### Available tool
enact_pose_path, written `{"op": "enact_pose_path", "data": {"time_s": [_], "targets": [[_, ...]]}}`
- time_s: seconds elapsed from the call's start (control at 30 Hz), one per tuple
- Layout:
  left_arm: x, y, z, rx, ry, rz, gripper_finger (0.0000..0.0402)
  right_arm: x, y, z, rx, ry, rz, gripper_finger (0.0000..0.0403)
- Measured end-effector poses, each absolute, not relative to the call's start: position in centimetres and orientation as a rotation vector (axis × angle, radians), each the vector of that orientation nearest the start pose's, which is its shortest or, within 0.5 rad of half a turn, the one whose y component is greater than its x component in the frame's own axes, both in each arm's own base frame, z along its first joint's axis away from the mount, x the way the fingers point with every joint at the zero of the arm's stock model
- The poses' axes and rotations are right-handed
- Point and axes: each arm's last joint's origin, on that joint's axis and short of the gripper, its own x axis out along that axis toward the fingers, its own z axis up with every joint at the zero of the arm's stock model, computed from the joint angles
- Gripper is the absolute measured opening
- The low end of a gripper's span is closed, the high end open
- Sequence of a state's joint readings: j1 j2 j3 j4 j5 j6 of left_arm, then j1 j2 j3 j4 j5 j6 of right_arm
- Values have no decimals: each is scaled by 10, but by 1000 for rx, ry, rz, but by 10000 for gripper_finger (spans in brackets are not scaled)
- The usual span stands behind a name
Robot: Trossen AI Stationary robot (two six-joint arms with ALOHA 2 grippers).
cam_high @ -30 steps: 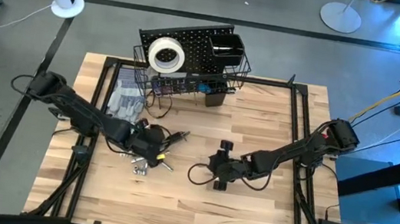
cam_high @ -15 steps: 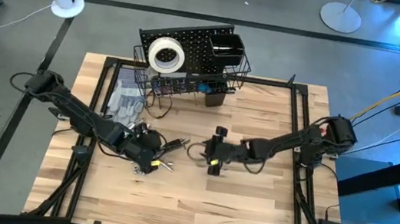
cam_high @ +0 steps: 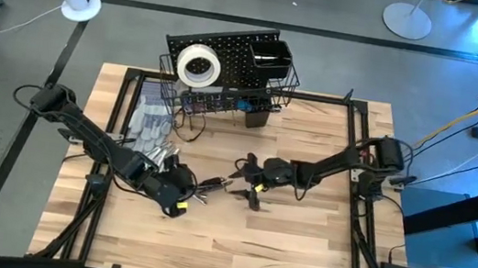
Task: Hang tools onto peg board
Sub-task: Put the Allen wrench into the wire basket on the pegboard
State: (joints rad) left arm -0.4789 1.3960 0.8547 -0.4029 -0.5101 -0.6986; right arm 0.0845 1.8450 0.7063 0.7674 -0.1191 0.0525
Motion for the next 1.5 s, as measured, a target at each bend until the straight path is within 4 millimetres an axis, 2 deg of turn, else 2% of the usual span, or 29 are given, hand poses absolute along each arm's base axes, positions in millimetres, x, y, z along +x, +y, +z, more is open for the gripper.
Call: {"op": "enact_pose_path", "data": {"time_s": [0.23, 0.53, 0.63, 0.8, 1.03, 1.13, 1.27, 1.33, 1.5], "targets": [[248, -113, 216, -192, 735, 294, 7, 358, 36, 126, 67, 324, 279, 253], [252, -114, 219, -177, 694, 269, 8, 379, 39, 130, 66, 284, 306, 250], [252, -114, 219, -172, 690, 265, 8, 382, 40, 133, 63, 272, 311, 223], [253, -114, 220, -180, 675, 269, 31, 383, 39, 132, 61, 277, 293, 132], [251, -116, 221, -208, 703, 229, 71, 380, 39, 133, 0, 313, 295, 132], [246, -115, 227, -256, 731, 173, 91, 375, 41, 149, -52, 331, 270, 132], [229, -111, 243, -286, 733, 152, 112, 360, 48, 182, -158, 355, 225, 132], [219, -107, 251, -274, 719, 166, 116, 352, 51, 206, -206, 355, 197, 132], [197, -97, 273, -188, 612, 233, 115, 334, 59, 281, -305, 310, 145, 132]]}}
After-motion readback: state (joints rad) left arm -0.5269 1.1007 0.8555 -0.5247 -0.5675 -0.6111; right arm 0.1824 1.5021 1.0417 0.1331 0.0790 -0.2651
